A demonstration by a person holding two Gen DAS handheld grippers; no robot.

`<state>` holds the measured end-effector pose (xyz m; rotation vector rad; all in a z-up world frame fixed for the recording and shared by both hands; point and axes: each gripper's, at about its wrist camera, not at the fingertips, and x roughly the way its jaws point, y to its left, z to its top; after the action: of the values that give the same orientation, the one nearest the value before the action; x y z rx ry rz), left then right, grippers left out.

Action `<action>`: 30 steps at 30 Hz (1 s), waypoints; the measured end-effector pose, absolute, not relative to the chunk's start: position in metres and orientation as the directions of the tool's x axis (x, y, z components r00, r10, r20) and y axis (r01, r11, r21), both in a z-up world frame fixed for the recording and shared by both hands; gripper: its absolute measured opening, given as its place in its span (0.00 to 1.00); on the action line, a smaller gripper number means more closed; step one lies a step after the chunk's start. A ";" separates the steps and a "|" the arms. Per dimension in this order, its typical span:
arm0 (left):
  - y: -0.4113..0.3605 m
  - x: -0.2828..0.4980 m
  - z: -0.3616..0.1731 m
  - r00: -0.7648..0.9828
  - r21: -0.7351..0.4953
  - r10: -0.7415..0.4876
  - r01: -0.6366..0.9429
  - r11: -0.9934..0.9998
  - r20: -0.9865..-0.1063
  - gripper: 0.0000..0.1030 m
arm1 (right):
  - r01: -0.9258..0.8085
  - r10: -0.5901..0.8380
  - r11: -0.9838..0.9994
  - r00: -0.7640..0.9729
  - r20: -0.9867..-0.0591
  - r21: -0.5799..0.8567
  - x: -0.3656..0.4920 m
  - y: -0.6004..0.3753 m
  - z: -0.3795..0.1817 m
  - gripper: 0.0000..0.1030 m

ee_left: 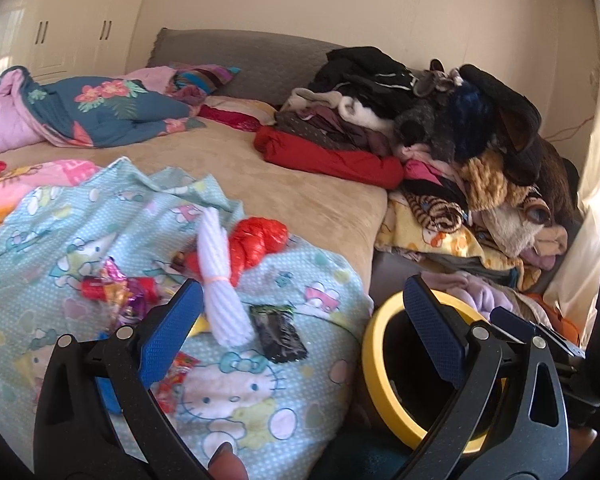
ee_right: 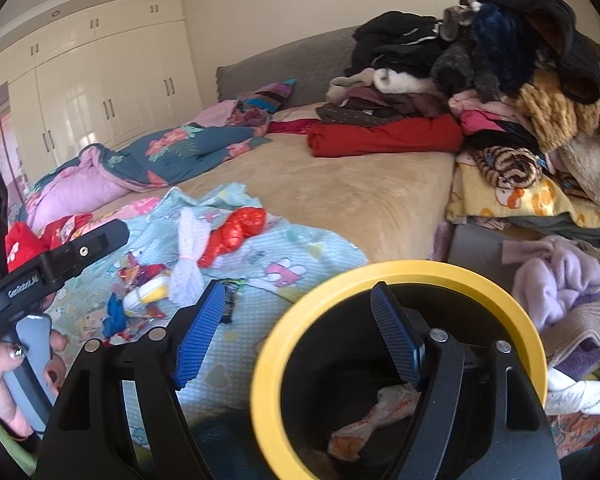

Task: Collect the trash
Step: 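Grasp the blue cloth with the left tool while the right tool grasps another white foam net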

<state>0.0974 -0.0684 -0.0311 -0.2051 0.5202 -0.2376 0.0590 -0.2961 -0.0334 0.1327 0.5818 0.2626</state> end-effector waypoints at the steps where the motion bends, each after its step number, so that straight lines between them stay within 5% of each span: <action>1: -0.065 0.097 -0.030 0.845 -0.254 -0.271 0.166 0.953 -0.462 0.89 | -0.214 0.287 0.957 0.802 -0.524 0.197 0.059 -0.292 -0.033 0.71; 30: 0.036 0.092 -0.026 0.888 -0.305 -0.108 -0.037 0.952 -0.446 0.89 | -0.405 0.434 0.897 0.725 -0.535 0.179 0.098 -0.189 -0.023 0.71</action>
<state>0.0924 0.0357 -0.0259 -0.3131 0.4774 -0.0377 0.0978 -0.1886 -0.0225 0.0505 0.6028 0.4629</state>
